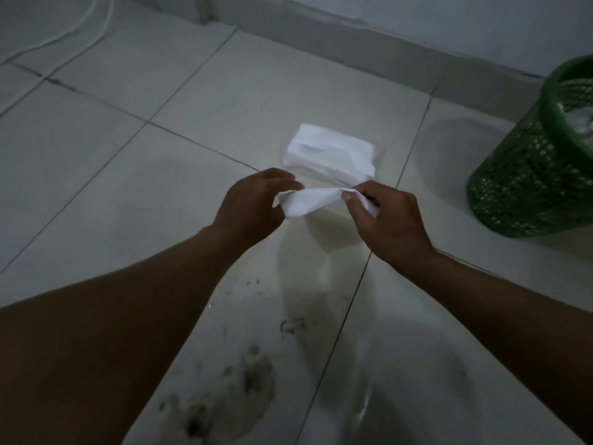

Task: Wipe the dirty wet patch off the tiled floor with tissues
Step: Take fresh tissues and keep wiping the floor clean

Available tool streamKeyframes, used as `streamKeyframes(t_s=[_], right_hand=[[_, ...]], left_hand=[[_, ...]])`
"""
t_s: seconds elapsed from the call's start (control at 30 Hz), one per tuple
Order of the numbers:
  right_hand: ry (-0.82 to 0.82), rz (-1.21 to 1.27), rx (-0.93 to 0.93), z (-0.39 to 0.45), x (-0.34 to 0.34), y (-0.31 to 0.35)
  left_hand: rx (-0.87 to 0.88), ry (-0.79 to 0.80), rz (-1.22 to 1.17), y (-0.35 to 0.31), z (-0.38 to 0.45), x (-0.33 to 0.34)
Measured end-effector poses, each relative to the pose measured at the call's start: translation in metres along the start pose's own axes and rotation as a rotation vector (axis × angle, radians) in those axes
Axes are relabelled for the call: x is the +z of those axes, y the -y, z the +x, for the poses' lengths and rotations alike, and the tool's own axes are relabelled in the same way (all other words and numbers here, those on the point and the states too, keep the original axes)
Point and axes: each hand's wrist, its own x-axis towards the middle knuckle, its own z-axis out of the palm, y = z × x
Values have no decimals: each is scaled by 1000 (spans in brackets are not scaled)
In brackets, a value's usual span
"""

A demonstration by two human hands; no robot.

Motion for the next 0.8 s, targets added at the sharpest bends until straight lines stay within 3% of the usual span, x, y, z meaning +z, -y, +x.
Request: streamKeyframes(t_s=[0.2,0.33,0.63,0.8], right_hand=[[244,-19,-240,-3,25,22],[323,17,-367,-21,54,44],[488,50,-596,-86,105,85],[657,86,-770,-131,118,89]], left_hand=[[-200,-11,119,20,-65,-34],[-284,30,187,29,-119,-56],[-709,63,258,22,-221,-72],[-854,-32,237,8,-280,-58]])
